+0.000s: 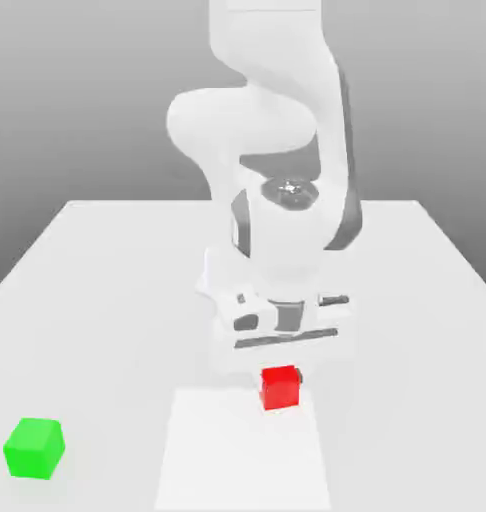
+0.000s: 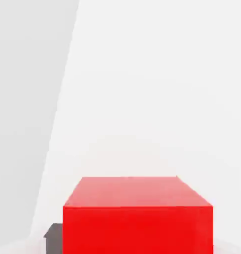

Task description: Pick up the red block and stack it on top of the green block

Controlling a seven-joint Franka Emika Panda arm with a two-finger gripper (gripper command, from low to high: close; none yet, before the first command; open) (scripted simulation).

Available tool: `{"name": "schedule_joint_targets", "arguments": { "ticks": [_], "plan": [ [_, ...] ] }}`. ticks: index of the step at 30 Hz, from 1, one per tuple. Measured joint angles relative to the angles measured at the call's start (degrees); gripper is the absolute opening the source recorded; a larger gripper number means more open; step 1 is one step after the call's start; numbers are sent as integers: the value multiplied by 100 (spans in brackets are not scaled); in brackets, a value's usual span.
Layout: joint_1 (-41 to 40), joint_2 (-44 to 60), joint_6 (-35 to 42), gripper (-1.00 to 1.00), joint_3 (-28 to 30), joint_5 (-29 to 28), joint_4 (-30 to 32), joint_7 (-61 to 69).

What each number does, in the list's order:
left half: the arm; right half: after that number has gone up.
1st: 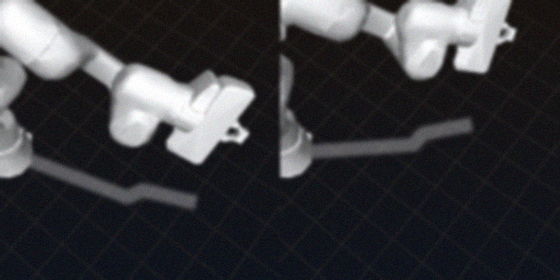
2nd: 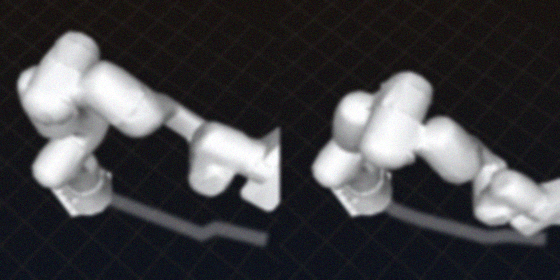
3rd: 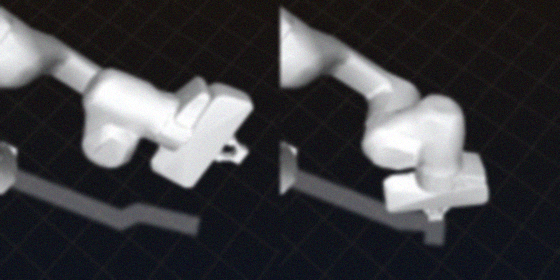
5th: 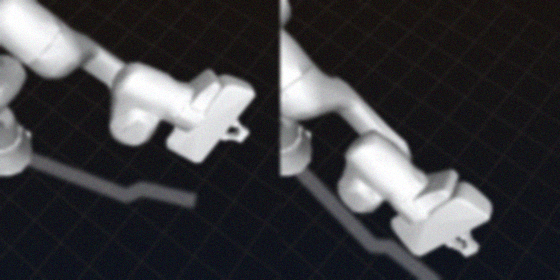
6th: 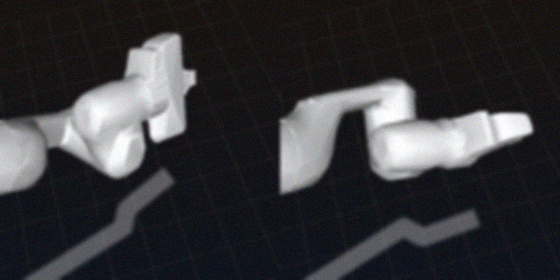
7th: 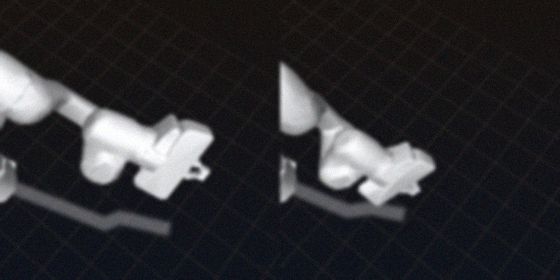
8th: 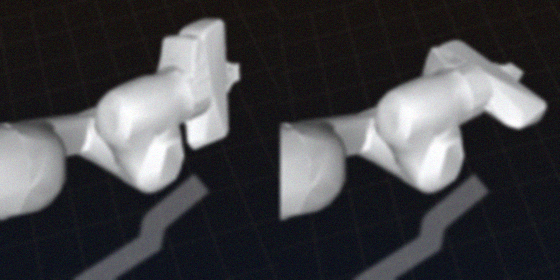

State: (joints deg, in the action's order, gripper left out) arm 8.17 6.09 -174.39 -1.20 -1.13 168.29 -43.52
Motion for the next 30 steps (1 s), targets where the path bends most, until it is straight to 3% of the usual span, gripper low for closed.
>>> {"name": "schedule_joint_targets", "arguments": {
  "ticks": [6,8,21,26,27,30],
  "plan": [
    [12,-1201,1033,-100,-38,168,169,113],
    [-185,-1223,1291,-100,117,122,-60,28],
    [-2357,146,2589,-100,1412,458,-2702,-331],
    [-2678,1052,2034,-100,1329,915,-3030,-68],
    [-2720,1194,1908,100,1280,980,-3043,-23],
    [-2720,1194,1908,100,1280,980,-3043,-23]
  ]
}}
